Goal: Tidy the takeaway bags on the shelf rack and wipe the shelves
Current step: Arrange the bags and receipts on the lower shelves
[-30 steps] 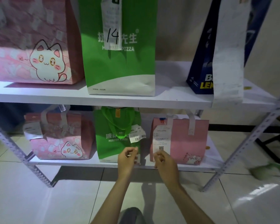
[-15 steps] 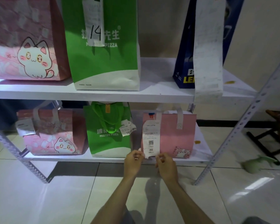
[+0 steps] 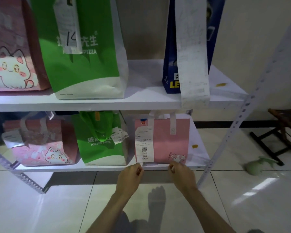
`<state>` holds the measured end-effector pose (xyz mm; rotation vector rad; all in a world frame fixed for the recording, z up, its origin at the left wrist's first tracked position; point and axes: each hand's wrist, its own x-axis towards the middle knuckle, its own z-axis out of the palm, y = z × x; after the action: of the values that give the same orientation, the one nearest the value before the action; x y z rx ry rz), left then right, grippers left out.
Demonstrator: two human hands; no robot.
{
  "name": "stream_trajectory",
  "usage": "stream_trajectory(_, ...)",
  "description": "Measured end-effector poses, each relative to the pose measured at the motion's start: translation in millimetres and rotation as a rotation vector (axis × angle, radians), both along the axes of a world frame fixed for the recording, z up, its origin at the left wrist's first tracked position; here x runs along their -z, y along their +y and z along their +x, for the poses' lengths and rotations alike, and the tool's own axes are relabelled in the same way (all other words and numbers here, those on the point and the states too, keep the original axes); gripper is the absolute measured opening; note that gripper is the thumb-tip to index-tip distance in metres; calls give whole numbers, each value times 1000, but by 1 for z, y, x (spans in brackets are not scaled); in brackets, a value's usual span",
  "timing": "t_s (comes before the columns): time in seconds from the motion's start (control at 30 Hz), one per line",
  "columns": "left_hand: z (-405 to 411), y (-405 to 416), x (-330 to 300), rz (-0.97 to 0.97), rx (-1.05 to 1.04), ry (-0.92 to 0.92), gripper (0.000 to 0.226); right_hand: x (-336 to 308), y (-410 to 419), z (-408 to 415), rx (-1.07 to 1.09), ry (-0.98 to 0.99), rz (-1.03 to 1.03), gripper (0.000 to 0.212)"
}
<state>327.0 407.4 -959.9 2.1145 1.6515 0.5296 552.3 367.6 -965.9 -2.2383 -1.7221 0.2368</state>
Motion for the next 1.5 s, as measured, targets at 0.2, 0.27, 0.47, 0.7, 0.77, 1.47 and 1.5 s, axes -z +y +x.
stream_trajectory(0.2, 1, -24, -117, -19, 29, 195, 13, -108, -30, 9, -58, -61, -91, 20)
stream_trajectory(0.27, 1, -34, -165, -18, 50, 205, 13, -158, -44, 10, -54, -59, -114, 21)
stream_trajectory(0.47, 6, -59, -336, -47, 33, 218, 17, -335, -73, 4, -77, -24, -113, 19)
stream_trajectory(0.7, 13, -93, -552, -47, 76, 183, 15, -534, -103, -5, -148, 47, -121, 21)
stream_trajectory(0.77, 10, -108, -597, -68, 77, 173, 14, -577, -115, -7, -147, 66, -103, 19)
stream_trajectory(1.47, 44, -250, -705, 59, 170, 24, 24, -695, -297, 25, 127, 118, 84, 15)
stream_trajectory(1.5, 52, -255, -707, 63, 173, 26, 21, -694, -303, 33, 131, 128, 91, 15)
